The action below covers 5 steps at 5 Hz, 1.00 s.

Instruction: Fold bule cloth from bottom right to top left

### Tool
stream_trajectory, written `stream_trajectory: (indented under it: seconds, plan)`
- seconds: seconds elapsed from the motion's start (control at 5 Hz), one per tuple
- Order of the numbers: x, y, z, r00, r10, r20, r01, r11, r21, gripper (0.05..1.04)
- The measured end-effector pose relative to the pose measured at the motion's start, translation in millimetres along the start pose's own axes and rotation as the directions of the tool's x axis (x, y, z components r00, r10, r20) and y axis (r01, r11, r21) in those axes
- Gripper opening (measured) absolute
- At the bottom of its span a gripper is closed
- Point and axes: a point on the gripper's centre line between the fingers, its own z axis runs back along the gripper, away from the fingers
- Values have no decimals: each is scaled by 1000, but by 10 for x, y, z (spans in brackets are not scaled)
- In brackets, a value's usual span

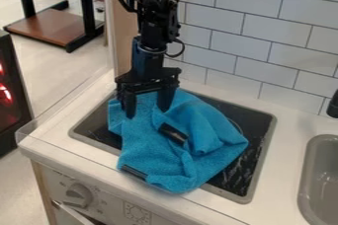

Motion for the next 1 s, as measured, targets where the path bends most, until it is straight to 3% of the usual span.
stream_trajectory:
  seconds: [0.4, 0.6, 1.0]
  plan:
    - [-46, -24, -66, 999, 26, 20, -26, 999, -20, 999]
    - [-54, -18, -121, 997, 71, 13, -70, 997, -14, 935]
    - [-48, 25, -153, 989, 145, 30, -145, 989, -2, 322]
